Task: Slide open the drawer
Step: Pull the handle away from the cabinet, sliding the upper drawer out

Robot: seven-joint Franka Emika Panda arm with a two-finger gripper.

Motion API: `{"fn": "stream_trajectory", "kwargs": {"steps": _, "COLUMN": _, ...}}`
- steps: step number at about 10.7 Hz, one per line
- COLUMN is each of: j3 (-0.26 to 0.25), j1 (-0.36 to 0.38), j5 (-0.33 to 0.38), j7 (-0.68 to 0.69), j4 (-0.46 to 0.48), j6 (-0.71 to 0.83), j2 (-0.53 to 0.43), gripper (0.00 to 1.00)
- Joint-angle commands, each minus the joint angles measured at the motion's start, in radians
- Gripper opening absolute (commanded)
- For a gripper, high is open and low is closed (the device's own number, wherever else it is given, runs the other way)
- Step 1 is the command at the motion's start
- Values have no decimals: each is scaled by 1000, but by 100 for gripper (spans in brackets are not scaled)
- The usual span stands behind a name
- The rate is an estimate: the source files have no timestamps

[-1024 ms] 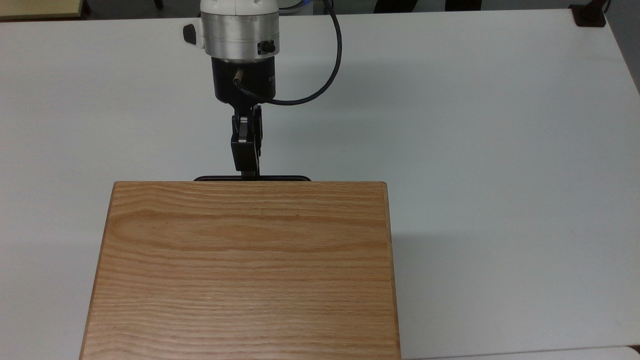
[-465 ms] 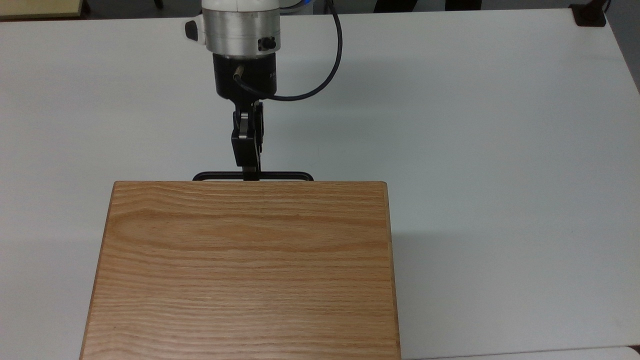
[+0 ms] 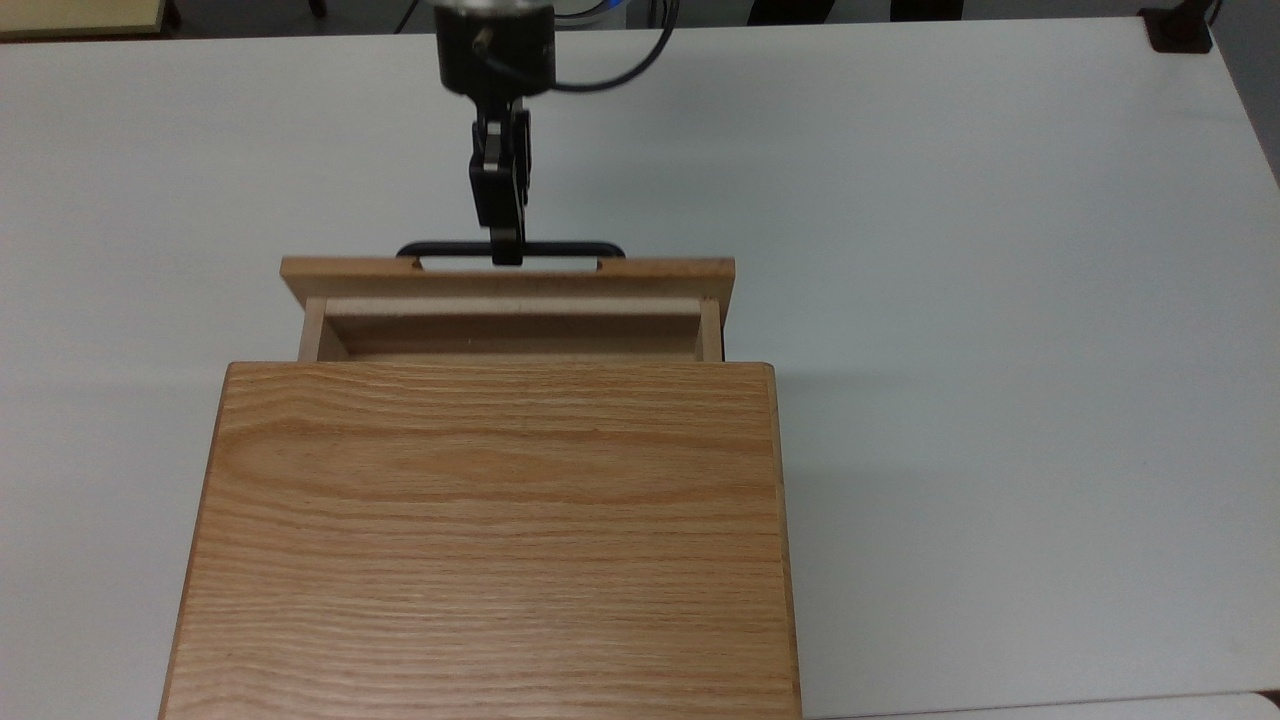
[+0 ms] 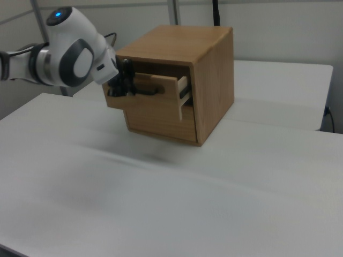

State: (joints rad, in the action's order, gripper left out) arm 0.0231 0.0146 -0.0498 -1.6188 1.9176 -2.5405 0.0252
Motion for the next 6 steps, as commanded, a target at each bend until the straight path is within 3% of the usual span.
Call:
{"fn": "stream_trajectory", "kwargs": {"steps": 1, "j3": -3, "j1": 1, "j5": -9, "j7": -58, "j4": 143, "j6": 128, "j2": -188, "gripper": 2}}
{"fn": "stream_trajectory", "kwargs": {"steps": 6, "j3": -5, "j1": 1, "j5": -16, "j7": -56, "j4": 132, "j6": 201, "j2": -189, "gripper": 7}}
